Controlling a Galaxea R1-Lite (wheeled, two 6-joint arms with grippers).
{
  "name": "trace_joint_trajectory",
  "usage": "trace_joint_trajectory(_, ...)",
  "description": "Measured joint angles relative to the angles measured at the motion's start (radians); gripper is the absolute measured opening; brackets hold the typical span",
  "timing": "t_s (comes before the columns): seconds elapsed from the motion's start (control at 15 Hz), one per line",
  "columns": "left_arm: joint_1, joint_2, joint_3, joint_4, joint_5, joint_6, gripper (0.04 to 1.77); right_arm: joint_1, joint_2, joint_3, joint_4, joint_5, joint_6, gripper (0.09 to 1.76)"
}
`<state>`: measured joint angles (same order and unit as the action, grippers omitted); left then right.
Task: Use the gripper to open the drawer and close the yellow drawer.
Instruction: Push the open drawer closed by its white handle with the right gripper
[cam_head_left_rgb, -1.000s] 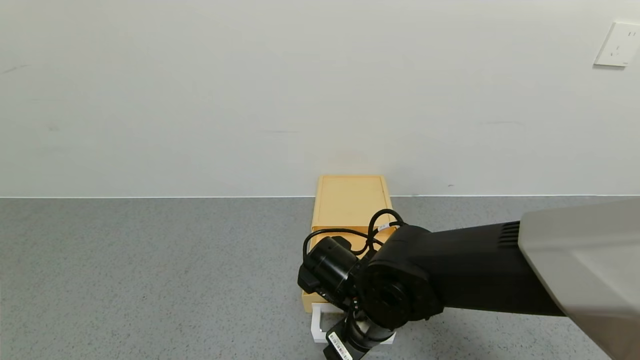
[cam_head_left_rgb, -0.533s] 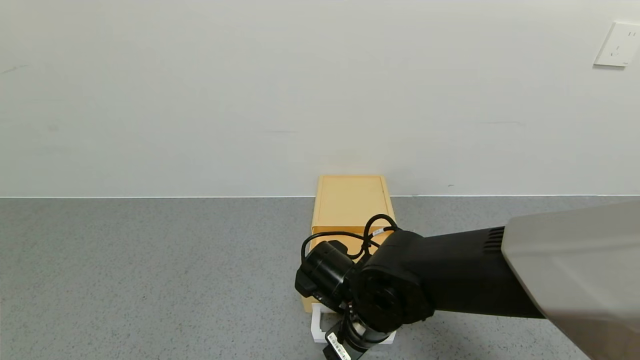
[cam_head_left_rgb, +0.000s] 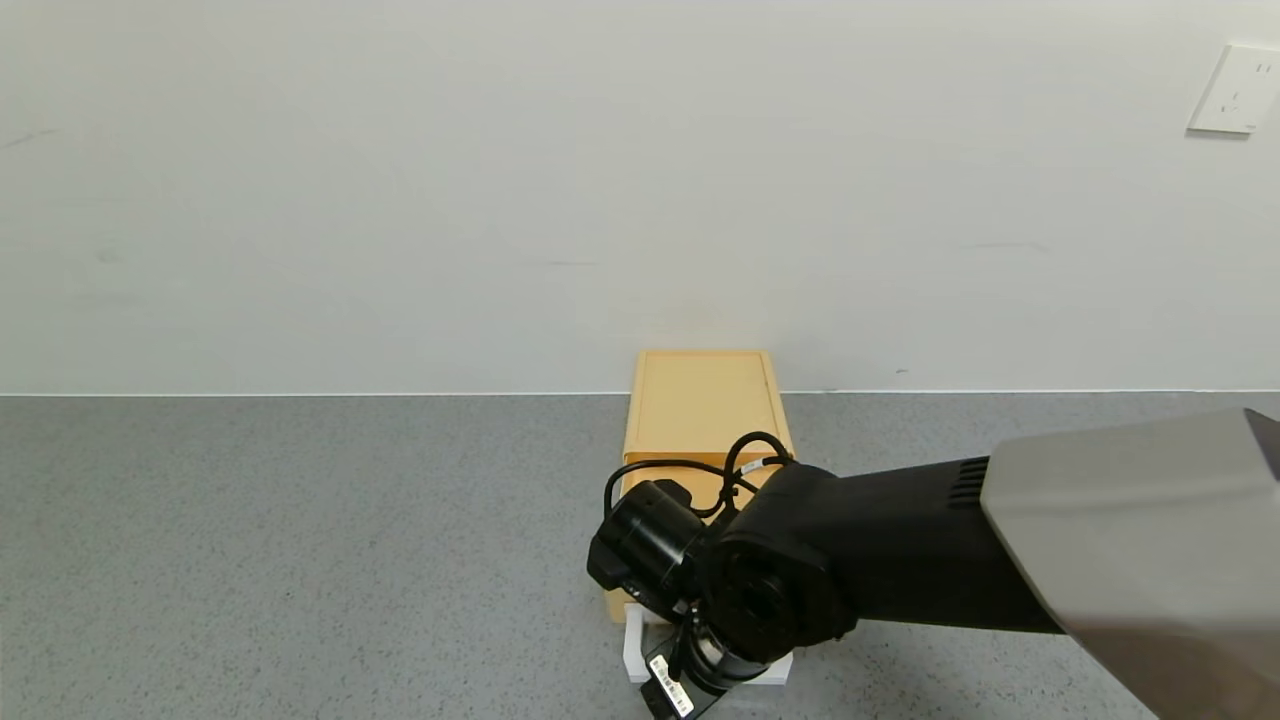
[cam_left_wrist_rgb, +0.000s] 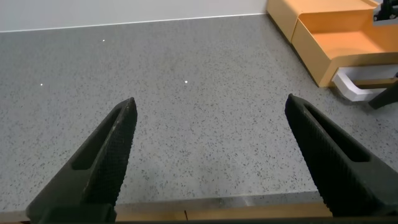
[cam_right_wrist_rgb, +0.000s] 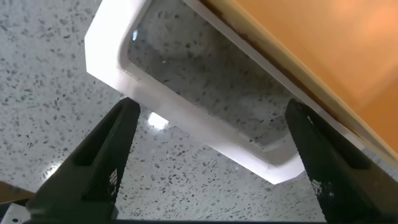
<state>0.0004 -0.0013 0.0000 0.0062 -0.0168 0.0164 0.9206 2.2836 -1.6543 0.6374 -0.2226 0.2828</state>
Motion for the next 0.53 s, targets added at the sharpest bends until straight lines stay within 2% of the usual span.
trace_joint_trajectory(0.53,0.000,0.000,0.000,0.000,0.000,0.000,1.72,-0.029,0.017,-0.047,0.002,0.001,-0.020,1.71)
